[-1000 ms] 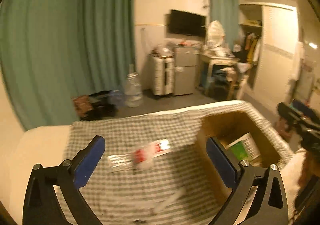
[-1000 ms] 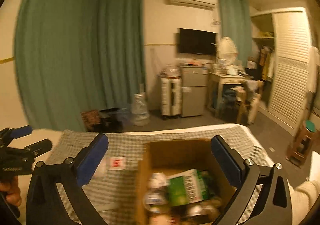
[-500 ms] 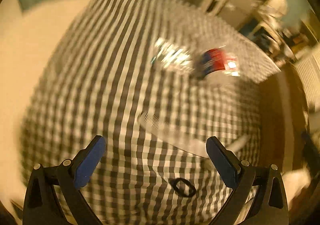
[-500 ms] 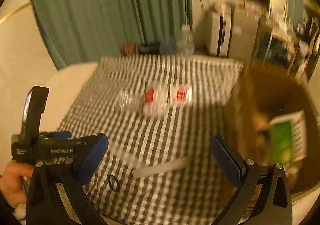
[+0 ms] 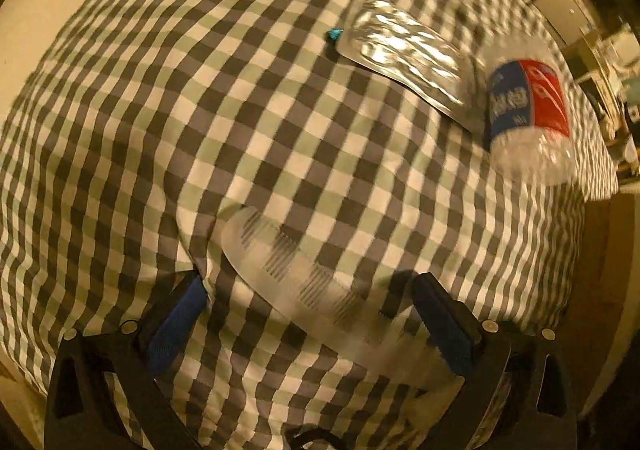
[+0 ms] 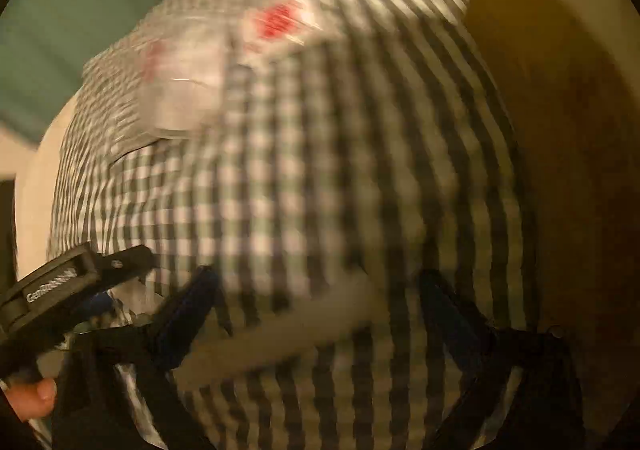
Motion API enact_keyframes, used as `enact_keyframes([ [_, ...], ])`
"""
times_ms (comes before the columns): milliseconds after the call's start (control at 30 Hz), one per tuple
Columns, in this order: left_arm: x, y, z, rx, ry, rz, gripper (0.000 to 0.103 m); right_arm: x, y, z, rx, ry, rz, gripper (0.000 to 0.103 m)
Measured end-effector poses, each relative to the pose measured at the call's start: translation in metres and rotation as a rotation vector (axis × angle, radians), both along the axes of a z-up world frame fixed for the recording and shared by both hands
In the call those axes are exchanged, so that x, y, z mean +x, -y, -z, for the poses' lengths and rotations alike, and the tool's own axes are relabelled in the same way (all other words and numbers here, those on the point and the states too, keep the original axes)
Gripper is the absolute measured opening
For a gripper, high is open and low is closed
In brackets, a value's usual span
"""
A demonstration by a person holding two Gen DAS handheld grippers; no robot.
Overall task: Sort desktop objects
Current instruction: 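Move both tools back over the remaining items on the bed, then grasp the white comb with the left tool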
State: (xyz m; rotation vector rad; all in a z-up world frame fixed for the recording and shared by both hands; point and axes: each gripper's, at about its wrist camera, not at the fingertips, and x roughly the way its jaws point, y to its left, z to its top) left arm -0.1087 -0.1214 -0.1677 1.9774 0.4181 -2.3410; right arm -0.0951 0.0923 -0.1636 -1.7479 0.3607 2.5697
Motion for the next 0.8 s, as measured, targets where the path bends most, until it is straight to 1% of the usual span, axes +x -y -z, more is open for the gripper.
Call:
enact_keyframes([
  [33,0.004,-0.001,-0.002,-0.011,-0.009,0.008,0.094,0.002,0.005,-0.004,0.064,-0.022,-0.022,0.013],
  [67,0.009,0.000,-0.004,-0.027,-0.018,0.000,0.081,0.005,0.003,-0.005,0.034,-0.034,-0.033,0.014],
  [100,0.014,0.002,-0.008,-0.027,-0.028,-0.012,0.071,0.007,0.000,-0.006,0.012,-0.032,-0.041,0.014],
  [133,0.019,0.005,-0.012,-0.031,-0.038,-0.025,0.050,0.011,-0.004,-0.005,-0.004,-0.039,-0.046,0.014],
  [167,0.023,0.008,-0.016,-0.014,-0.047,-0.036,0.028,0.015,-0.010,-0.006,-0.028,-0.046,-0.039,0.013],
  [200,0.026,0.012,-0.018,0.019,-0.048,-0.041,0.016,0.019,-0.015,-0.009,-0.050,-0.050,-0.034,0.013],
  [233,0.029,0.013,-0.019,0.037,-0.046,-0.037,0.015,0.022,-0.018,-0.013,-0.072,-0.057,-0.034,0.012],
  [267,0.032,0.015,-0.020,0.050,-0.048,-0.039,0.011,0.027,-0.019,-0.021,-0.085,-0.078,-0.044,0.011],
  [333,0.040,0.021,-0.027,0.089,-0.052,-0.058,0.006,0.037,-0.019,-0.037,-0.088,-0.128,-0.070,0.010],
  [367,0.044,0.024,-0.033,0.100,-0.061,-0.068,0.004,0.039,-0.020,-0.040,-0.095,-0.147,-0.080,0.008],
  [400,0.050,0.027,-0.041,0.103,-0.078,-0.075,0.003,0.043,-0.018,-0.050,-0.104,-0.173,-0.089,0.005],
  [467,0.057,0.031,-0.055,0.109,-0.106,-0.080,0.003,0.053,-0.018,-0.069,-0.122,-0.222,-0.110,0.004],
  [500,0.064,0.033,-0.066,0.108,-0.132,-0.080,0.003,0.055,-0.018,-0.075,-0.129,-0.238,-0.117,0.003],
  [567,0.055,0.039,-0.087,0.105,-0.175,-0.081,0.003,0.060,-0.021,-0.090,-0.152,-0.268,-0.128,0.000],
  [600,0.060,0.041,-0.101,0.105,-0.210,-0.077,0.003,0.064,-0.025,-0.096,-0.166,-0.282,-0.128,0.000],
  [633,0.052,0.053,-0.114,0.109,-0.231,-0.076,0.003,0.070,-0.027,-0.106,-0.175,-0.305,-0.129,0.000],
  [667,0.052,0.055,-0.127,0.108,-0.256,-0.075,0.003,0.067,-0.021,-0.111,-0.174,-0.323,-0.131,0.000],
  [700,0.058,0.056,-0.143,0.103,-0.300,-0.067,0.003,0.069,-0.015,-0.123,-0.165,-0.356,-0.137,0.000],
  [733,0.052,0.052,-0.153,0.100,-0.330,-0.057,0.003,0.072,-0.015,-0.132,-0.156,-0.383,-0.143,0.000],
  [800,0.062,0.049,-0.183,0.096,-0.412,-0.022,0.003,0.082,-0.014,-0.155,-0.134,-0.440,-0.152,0.000],
])
